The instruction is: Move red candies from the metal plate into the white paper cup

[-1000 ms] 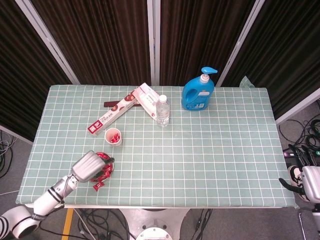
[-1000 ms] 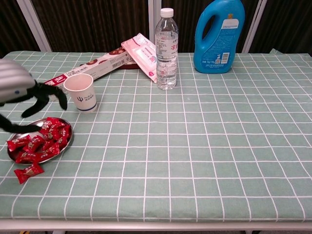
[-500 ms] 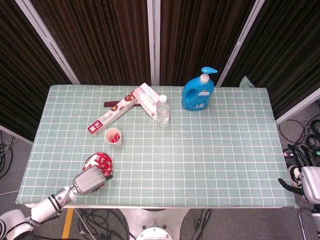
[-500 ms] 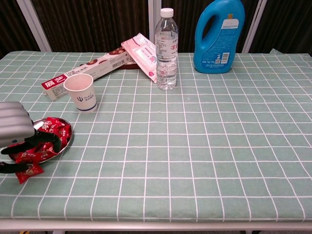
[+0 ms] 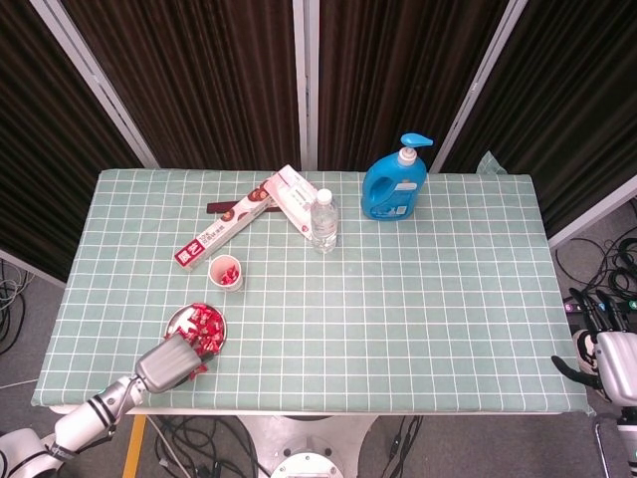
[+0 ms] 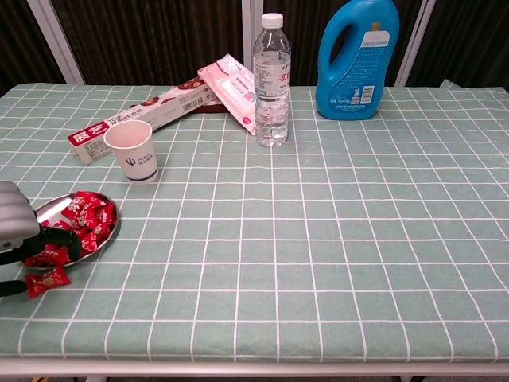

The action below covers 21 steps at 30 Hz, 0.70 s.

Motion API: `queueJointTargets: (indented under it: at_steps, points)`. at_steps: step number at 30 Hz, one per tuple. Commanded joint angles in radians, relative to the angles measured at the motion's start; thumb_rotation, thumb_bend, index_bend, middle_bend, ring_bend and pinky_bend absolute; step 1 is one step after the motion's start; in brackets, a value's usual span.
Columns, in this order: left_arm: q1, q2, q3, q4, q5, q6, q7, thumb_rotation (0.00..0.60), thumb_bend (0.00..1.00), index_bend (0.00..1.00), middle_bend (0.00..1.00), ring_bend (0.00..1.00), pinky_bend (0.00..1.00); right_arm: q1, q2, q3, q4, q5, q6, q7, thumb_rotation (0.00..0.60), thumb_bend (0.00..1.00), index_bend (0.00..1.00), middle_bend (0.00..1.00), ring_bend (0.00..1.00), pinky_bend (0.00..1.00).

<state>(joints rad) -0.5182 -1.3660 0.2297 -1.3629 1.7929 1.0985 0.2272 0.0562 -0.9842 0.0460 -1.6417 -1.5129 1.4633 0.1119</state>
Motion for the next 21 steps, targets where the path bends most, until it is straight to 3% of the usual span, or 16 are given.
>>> queueJointTargets:
  at_steps: [1, 21]
  points:
    - [0.007, -0.008, -0.001, 0.013, -0.004, -0.002, 0.012, 0.600, 0.28, 0.42, 0.93, 0.97, 1.00, 0.000, 0.000, 0.000, 0.000, 0.000, 0.000, -0.001, 0.600, 0.09, 0.02, 0.13, 0.03, 0.34]
    - [0.025, -0.019, -0.004, 0.017, 0.004, 0.004, 0.027, 0.600, 0.29, 0.47, 0.93, 0.98, 1.00, 0.002, 0.002, 0.000, -0.004, 0.003, -0.004, -0.005, 0.600, 0.09, 0.02, 0.13, 0.04, 0.35]
